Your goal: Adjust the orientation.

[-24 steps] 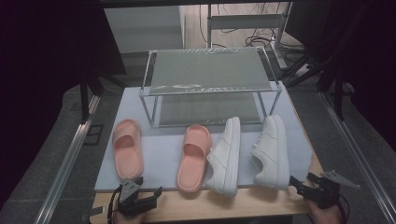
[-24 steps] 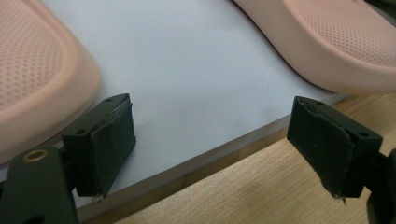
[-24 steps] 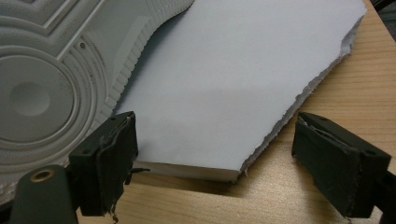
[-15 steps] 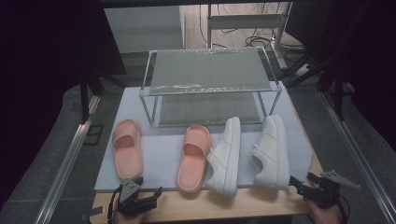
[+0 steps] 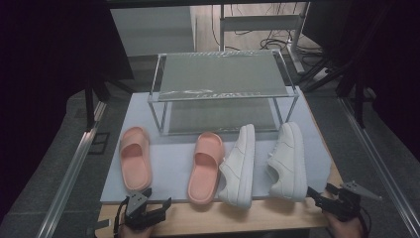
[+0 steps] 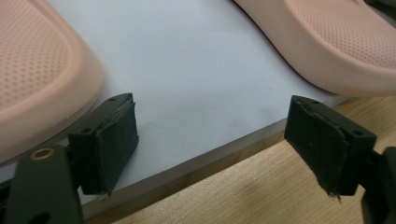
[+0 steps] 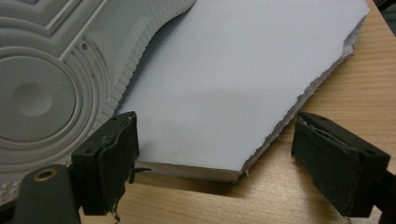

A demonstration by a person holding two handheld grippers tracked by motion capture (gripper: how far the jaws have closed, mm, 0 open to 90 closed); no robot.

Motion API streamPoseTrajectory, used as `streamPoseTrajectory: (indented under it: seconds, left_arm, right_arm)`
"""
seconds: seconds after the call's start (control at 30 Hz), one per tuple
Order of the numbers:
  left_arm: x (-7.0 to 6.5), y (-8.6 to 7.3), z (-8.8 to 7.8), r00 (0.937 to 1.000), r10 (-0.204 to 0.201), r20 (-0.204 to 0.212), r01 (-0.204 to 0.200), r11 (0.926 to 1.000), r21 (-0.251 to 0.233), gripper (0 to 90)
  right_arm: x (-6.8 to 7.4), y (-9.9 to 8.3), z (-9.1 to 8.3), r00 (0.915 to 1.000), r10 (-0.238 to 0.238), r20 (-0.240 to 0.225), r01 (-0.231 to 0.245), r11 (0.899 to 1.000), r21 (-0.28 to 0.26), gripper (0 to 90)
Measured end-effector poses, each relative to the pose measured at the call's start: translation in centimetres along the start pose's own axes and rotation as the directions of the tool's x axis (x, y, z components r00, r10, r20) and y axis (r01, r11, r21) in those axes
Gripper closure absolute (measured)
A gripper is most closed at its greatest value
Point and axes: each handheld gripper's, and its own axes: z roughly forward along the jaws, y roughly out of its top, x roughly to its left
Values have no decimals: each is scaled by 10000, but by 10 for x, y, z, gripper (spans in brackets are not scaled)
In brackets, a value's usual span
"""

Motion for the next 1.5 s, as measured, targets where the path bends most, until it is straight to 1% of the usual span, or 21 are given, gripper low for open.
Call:
streamPoseTrajectory:
  seconds: [0.13,0.17,0.27,0.3,0.37,0.43,0.57,0.67,0.7,0.73,0.8,0.9,1.0,1.1,1.23,1.33,1.43,1.5]
  left_arm:
    - [3,-1,-1,9998,-152,141,154,9998,-100,203]
    - [4,-1,-2,9997,-150,204,152,9998,-102,215]
    - [6,0,-3,9991,-192,382,195,9998,-74,212]
    - [6,0,-3,9991,-192,382,195,9998,-74,212]
    - [5,1,-3,9985,-147,535,150,9999,-38,213]
    - [5,1,-3,9982,-122,579,124,9999,-44,208]
    - [3,4,-4,9968,29,799,-8,9996,-268,182]
    - [3,6,-4,9957,-167,915,201,9991,-362,159]
    - [3,8,-4,9934,-170,1138,226,9986,-481,154]
    - [3,8,-4,9934,-170,1138,226,9986,-481,153]
    - [2,10,-4,9918,-114,1272,190,9981,-580,144]
    - [1,12,-4,9912,-78,1318,169,9975,-685,143]
    - [2,16,-5,9897,-204,1414,324,9960,-834,142]
    - [3,18,-5,9894,-280,1426,408,9953,-877,140]
    - [5,23,-5,9891,-393,1420,506,9958,-769,140]
    - [5,27,-4,9906,-334,1324,424,9969,-660,140]
    - [6,33,-2,9922,-241,1227,294,9987,-420,141]
    - [6,35,-1,9924,-259,1204,300,9990,-327,140]
  right_arm:
    - [0,0,0,10000,16,-14,-16,10000,0,152]
    - [0,0,0,10000,19,-19,-19,10000,-6,152]
    - [0,0,0,10000,20,-13,-20,10000,-3,153]
    - [0,0,0,10000,23,-22,-23,10000,-7,153]
    - [0,0,0,10000,25,-15,-25,10000,-7,153]
    - [0,0,0,10000,24,-16,-24,10000,-7,153]
    - [0,0,0,10000,28,-16,-28,10000,-12,154]
    - [0,0,0,10000,28,-20,-28,10000,-19,155]
    - [0,0,0,10000,14,-14,-14,10000,-28,155]
    - [0,0,0,10000,14,-14,-14,10000,-28,155]
    - [0,0,0,10000,14,-15,-14,10000,-31,155]
    - [0,0,0,10000,20,-21,-20,10000,-39,155]
    - [0,0,0,10000,21,-23,-22,10000,-42,155]
    - [0,0,0,10000,21,-22,-21,10000,-43,155]
    - [0,0,0,10000,26,-25,-26,10000,-47,156]
    - [0,0,0,10000,29,-23,-29,10000,-48,155]
    - [0,0,0,10000,29,-20,-29,10000,-50,156]
    - [0,-1,0,10000,26,-17,-27,10000,-53,156]
